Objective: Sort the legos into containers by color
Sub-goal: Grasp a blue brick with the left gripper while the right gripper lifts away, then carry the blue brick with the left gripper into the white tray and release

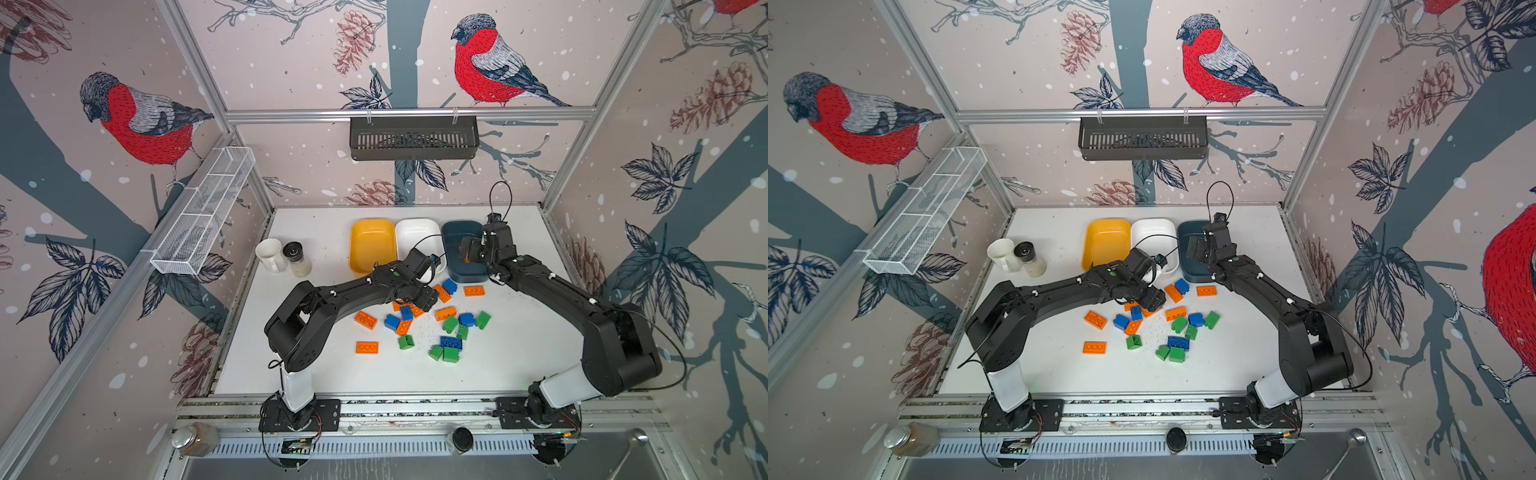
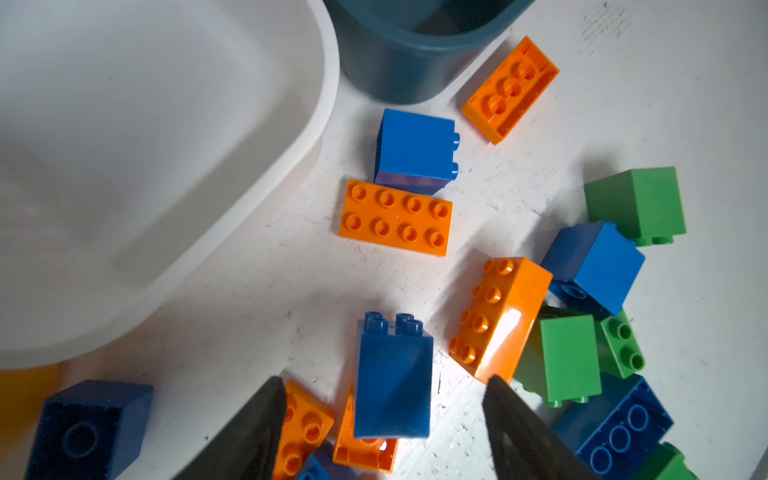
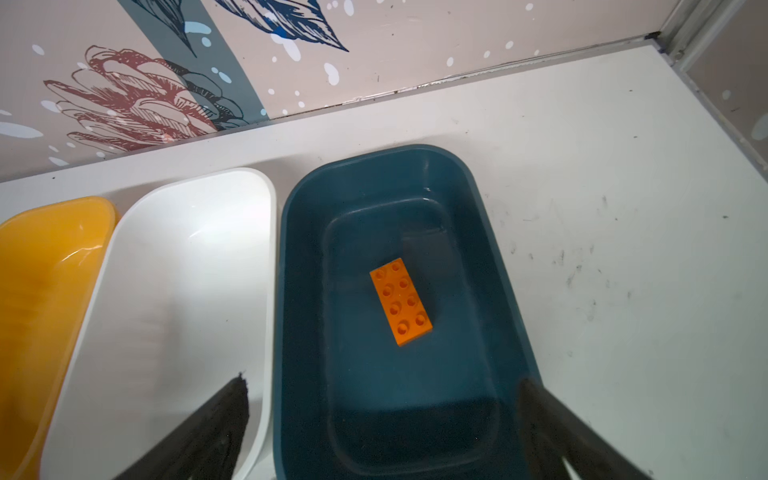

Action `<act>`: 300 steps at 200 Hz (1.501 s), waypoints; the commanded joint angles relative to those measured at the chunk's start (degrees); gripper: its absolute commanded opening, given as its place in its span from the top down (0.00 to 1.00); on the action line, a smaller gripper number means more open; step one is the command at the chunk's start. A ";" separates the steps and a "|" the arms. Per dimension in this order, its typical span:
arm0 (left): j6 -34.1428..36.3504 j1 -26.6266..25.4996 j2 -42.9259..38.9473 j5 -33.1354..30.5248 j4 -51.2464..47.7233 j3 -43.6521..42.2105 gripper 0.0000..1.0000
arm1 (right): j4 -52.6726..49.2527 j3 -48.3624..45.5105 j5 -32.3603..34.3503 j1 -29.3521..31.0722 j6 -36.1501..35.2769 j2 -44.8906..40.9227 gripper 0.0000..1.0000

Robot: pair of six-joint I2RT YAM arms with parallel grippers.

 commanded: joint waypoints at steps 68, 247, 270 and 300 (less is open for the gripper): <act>1.94 -0.85 4.08 -0.59 -0.42 0.85 0.57 | 9.66 -7.60 15.24 -0.81 2.08 -9.47 0.00; -15.39 7.56 3.99 -14.80 26.99 8.08 0.74 | 11.76 -22.33 3.05 -0.36 14.41 -20.37 0.00; -13.98 7.94 9.48 -16.22 21.97 15.11 0.74 | 9.27 -22.52 3.71 -0.08 13.73 -20.73 0.01; -13.99 8.00 15.34 -21.58 16.58 21.34 0.74 | 8.78 -23.11 3.66 0.06 12.66 -22.14 0.01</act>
